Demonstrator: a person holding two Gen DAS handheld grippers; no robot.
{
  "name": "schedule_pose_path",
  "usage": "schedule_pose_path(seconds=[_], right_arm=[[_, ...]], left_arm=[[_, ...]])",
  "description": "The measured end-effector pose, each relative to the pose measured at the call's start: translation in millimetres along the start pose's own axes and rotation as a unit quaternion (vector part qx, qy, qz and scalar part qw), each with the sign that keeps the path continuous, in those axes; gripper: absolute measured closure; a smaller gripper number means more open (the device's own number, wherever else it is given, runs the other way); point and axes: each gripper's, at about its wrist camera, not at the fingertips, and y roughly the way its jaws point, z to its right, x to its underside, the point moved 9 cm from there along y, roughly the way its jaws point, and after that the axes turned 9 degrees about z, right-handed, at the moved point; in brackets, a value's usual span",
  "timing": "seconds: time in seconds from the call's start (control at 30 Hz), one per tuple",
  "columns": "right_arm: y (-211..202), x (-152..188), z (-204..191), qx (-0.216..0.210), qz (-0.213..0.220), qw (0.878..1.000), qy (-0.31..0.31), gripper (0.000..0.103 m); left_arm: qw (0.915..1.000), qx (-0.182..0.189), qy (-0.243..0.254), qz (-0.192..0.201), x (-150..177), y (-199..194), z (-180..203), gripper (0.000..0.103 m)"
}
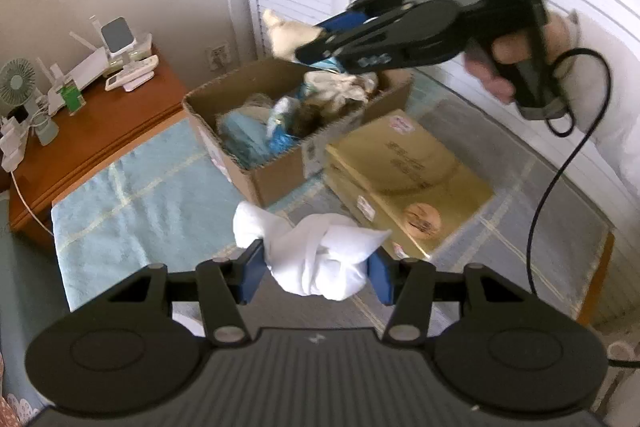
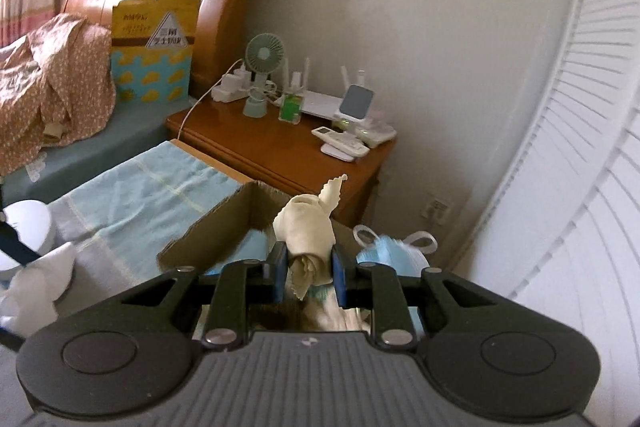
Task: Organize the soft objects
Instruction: 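Carry both cloths into the cardboard box and open both grippers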
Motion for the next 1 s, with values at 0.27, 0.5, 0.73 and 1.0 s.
schedule_pose_path(seconds=[0.27,0.5,0.73,1.0], right_arm=[[9,26,4,0.022,-0.031,0.999,0.027,0.020],[-55,30,12,0.043,-0.009,0.993,0.105,0.000],[-111,43,10,0.067,0.019,0.986,0.151,0.000],[-128,56,13,0.088,0.020,0.981,0.169,0.000]], left_arm=[[1.0000,-0.006,-0.005,0.003,-15,17,-14,0.050],[0.9998,-0.009,-0.011,0.016,-40,28,-19,0.050],[0.9990,-0.015,-0.030,0.028,-81,57,-26,0.049],[0.9946,-0.068,-0.057,0.054,-114,93,-47,0.011]])
